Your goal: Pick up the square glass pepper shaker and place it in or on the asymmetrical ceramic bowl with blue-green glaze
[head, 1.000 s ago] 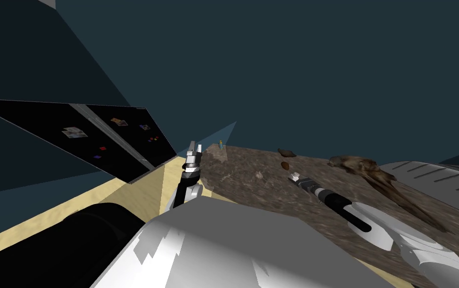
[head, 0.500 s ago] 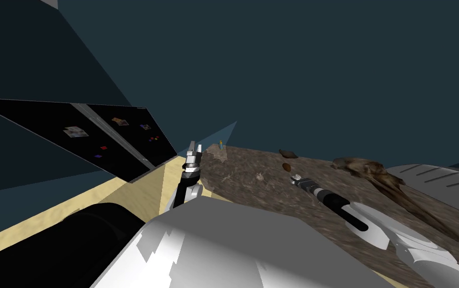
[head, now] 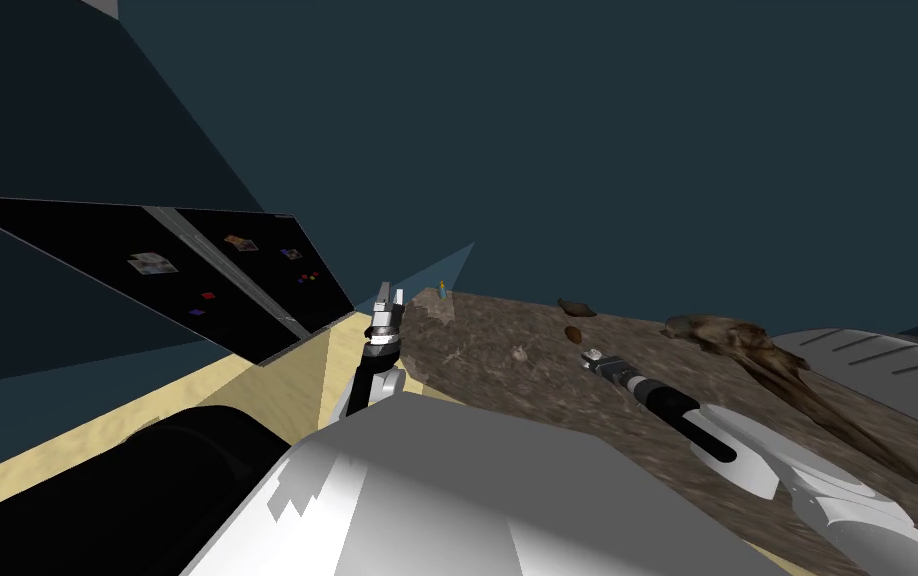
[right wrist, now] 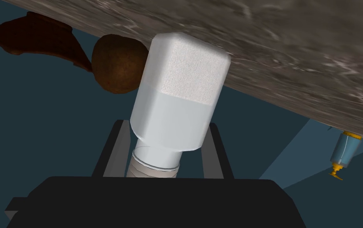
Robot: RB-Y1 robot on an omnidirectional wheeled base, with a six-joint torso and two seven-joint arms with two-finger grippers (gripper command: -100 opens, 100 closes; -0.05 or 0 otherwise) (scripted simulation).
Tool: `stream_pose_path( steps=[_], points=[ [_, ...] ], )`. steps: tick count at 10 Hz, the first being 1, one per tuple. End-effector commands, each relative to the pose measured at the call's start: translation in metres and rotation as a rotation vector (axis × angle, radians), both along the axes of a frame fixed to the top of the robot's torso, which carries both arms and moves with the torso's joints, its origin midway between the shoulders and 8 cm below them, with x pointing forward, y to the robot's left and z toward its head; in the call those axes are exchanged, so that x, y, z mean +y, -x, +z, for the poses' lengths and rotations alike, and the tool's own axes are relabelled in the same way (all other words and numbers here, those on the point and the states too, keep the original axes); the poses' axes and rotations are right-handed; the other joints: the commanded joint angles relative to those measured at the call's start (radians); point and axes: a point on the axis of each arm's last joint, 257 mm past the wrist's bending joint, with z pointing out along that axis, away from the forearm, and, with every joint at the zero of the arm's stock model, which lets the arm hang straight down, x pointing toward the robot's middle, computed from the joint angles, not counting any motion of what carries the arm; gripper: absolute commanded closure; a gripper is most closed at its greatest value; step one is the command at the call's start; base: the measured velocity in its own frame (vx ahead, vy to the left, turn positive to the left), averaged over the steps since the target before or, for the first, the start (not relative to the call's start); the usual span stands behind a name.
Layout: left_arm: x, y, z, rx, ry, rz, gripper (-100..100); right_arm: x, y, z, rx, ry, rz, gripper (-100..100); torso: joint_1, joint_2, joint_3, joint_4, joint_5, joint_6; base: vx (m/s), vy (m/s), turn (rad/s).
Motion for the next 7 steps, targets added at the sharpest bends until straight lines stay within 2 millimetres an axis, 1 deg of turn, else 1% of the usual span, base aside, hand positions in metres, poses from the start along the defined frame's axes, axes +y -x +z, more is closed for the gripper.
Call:
stream_pose_path(
  steps=[1,2,3,4,6,7],
  points=[
    [0.0,0.0,0.0,0.0,0.0,0.0,0,0.0,0.0,0.0,0.0,0.0,0.0,0,0.0,0.0,0.0,0.0,0.0,0.0,0.0,0.0,0.0],
    [0.0,0.0,0.0,0.0,0.0,0.0,0,-0.016,0.008,-0.005,0.025,0.009,-0.031,100,0.0,0.0,0.0,0.0,0.0,0.0,-0.115,-0.01,0.16],
    [0.0,0.0,0.0,0.0,0.0,0.0,0,-0.024,0.011,-0.006,0.036,0.015,-0.045,100,-0.002,0.005,0.002,-0.001,-0.002,0.001,-0.185,-0.038,0.176],
    [0.0,0.0,0.0,0.0,0.0,0.0,0,-0.045,0.02,-0.008,0.06,0.032,-0.08,100,-0.007,0.01,0.004,-0.002,-0.004,0.004,-0.187,-0.049,0.204],
    [0.0,0.0,0.0,0.0,0.0,0.0,0,-0.069,0.03,-0.008,0.086,0.055,-0.123,100,-0.015,0.015,0.005,-0.004,-0.007,0.009,-0.188,-0.073,0.136],
    [0.0,0.0,0.0,0.0,0.0,0.0,0,-0.083,0.036,-0.007,0.1,0.069,-0.147,100,-0.016,0.014,0.005,-0.004,-0.007,0.009,-0.164,-0.043,0.153]
  ],
)
